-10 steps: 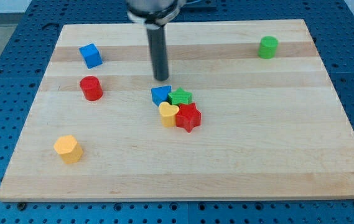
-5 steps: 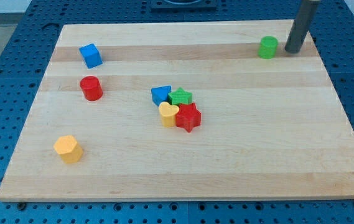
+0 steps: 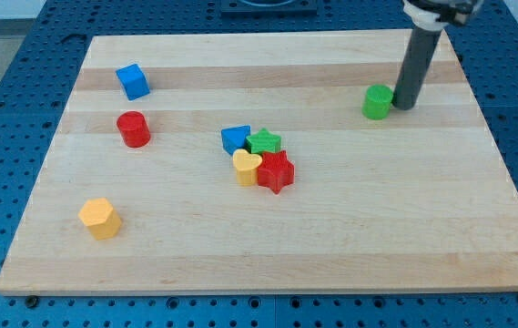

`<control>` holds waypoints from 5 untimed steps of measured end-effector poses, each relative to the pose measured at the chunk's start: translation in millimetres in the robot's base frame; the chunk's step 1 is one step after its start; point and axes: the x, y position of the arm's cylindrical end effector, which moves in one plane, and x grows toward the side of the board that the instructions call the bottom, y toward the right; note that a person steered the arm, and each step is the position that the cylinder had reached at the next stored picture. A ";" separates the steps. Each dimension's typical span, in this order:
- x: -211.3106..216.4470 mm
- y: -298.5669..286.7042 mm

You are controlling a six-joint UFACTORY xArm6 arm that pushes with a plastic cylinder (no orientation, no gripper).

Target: Push the green circle closer to the blue triangle

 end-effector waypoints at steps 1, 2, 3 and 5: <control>7.5 -29.2; -26.5 -56.9; -58.5 -71.2; -73.0 -105.5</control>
